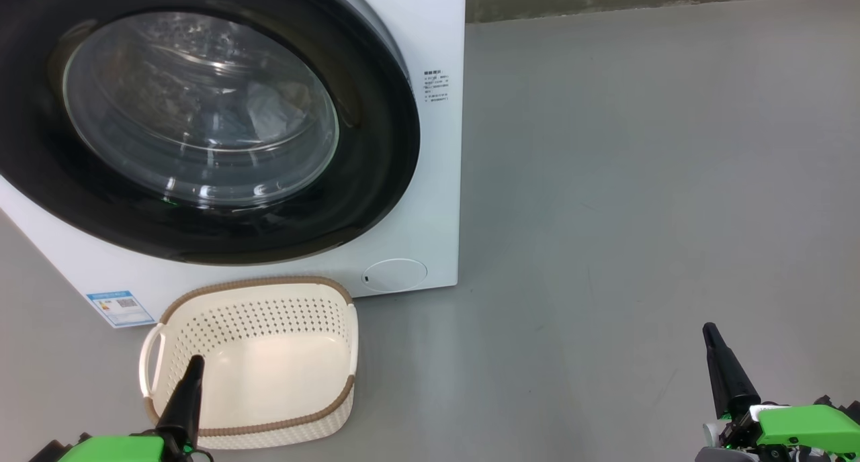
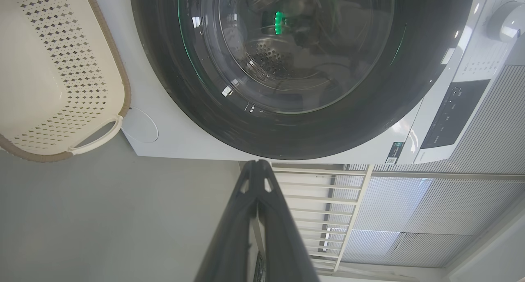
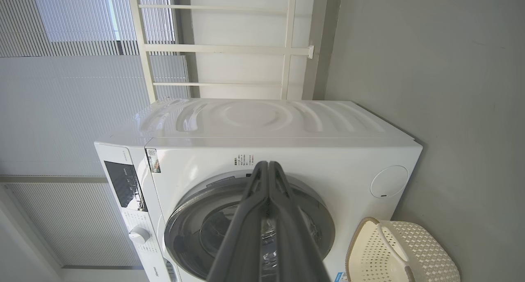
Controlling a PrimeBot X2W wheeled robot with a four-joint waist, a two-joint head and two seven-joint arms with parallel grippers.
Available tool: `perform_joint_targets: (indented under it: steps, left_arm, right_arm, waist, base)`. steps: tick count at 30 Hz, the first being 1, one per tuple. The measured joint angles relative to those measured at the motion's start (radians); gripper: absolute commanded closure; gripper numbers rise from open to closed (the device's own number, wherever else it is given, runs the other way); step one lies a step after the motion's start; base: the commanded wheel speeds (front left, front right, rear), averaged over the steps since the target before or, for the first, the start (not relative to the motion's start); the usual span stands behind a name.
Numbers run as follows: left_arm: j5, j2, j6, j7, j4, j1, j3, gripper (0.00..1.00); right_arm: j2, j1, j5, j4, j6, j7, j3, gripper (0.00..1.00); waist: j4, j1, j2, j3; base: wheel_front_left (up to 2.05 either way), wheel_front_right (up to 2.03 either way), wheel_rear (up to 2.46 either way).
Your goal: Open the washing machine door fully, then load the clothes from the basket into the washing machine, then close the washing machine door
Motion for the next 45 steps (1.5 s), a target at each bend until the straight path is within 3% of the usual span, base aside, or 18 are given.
perform_joint_targets:
  steps: [45]
  left_arm:
    - [0.000, 0.000, 0.000, 0.000, 0.000, 0.000, 0.000, 1.00]
  right_arm:
    - [0.000, 0.000, 0.000, 0.000, 0.000, 0.000, 0.000, 1.00]
  waist:
    - [0.000, 0.0000, 0.0000, 0.000]
  base:
    - [0.00, 0.00, 0.00]
